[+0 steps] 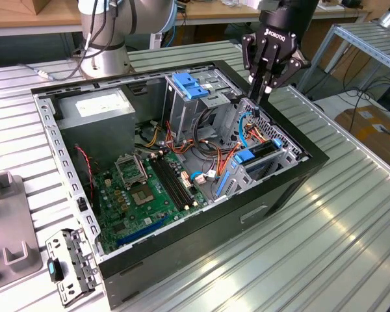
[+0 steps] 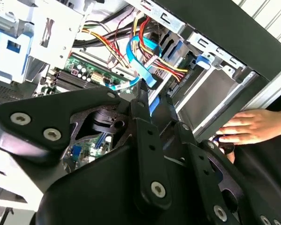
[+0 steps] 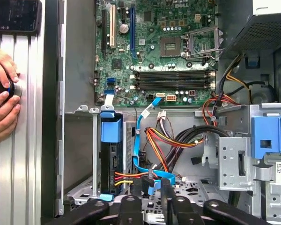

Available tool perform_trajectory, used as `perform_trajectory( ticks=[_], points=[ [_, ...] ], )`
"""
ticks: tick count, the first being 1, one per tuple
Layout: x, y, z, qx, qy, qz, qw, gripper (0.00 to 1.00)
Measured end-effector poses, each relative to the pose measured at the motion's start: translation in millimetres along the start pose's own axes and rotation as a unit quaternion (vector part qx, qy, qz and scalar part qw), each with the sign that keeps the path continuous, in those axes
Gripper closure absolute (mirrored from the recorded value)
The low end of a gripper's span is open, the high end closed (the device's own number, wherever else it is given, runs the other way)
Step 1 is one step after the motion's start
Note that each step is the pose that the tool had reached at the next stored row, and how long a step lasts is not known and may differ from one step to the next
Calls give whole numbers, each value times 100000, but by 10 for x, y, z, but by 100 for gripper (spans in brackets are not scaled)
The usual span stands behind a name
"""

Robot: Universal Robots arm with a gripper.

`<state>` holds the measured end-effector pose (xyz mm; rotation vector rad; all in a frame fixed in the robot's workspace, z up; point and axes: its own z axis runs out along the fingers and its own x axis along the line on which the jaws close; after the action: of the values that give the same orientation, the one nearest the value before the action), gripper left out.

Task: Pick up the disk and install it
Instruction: 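Insert the second disk wire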

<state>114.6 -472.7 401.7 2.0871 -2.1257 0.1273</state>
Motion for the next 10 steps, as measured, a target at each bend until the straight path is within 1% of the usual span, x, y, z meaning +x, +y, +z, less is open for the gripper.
perform_trajectory(
  ticks=[2,5,10],
  points=[
    [-13,-6,61,-2,35,2,100000,69],
    [-25,-15,127,2,104,4,100000,69],
    [-45,-58,225,8,430,19,99999,69]
  ],
)
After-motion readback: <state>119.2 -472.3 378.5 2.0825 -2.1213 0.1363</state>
